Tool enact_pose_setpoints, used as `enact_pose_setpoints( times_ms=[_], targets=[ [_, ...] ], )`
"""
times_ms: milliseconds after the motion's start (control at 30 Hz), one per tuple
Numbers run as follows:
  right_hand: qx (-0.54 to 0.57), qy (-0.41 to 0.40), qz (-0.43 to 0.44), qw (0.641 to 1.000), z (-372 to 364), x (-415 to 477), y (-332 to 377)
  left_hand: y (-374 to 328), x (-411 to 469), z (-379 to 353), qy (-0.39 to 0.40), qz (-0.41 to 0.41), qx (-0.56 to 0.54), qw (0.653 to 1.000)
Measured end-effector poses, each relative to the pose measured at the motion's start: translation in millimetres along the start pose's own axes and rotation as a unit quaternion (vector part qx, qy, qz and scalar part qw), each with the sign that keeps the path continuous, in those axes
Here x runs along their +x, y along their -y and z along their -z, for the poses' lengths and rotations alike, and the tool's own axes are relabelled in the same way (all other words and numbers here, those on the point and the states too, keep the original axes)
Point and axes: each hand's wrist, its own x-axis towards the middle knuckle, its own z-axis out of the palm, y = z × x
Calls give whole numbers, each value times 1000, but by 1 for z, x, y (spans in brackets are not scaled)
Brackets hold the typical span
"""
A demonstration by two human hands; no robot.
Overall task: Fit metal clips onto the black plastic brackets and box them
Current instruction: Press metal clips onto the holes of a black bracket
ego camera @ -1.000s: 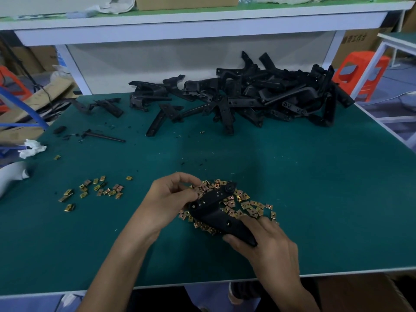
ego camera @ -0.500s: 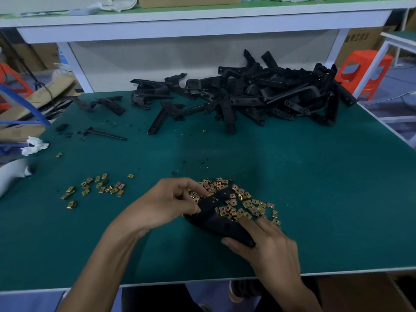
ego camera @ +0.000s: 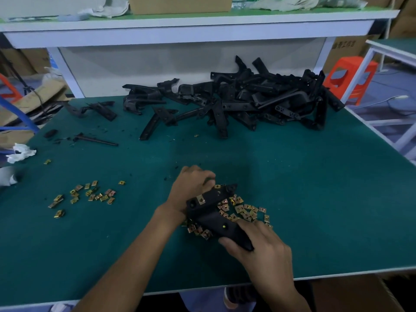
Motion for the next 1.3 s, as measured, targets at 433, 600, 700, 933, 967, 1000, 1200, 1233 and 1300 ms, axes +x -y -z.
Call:
enact_pose_setpoints(
  times_ms=[433,600,700,933,967,1000,1200,1233,1300],
  targets=[
    [12,-20,-6,1000,2,3,2,13,-3,-5,19,-6,71,997],
    [15,-26,-1,1000,1,2,1,15,-9,2,-6,44,-15,999],
    [19,-29,0,999,0,3,1,12,-15,11,-66,103,-190,974],
    [17,-9,7,1000,-3,-1,-2,-5,-47,34,-80,123,-468,872],
    [13,-7,10,1000,-3,-1,-3,-8,-50,37,-74,123,-482,865],
    [9,-5,13,1000,-3,-1,-3,-11,-53,39,-67,119,-491,860],
    [10,4,16,1000,-2,-2,-3,-17,-63,43,-63,107,-473,872],
    [10,6,15,1000,-2,-2,-3,-18,-63,43,-58,108,-490,863],
    [6,7,15,1000,-2,-2,-3,-20,-63,43,-52,106,-511,851]
  ],
)
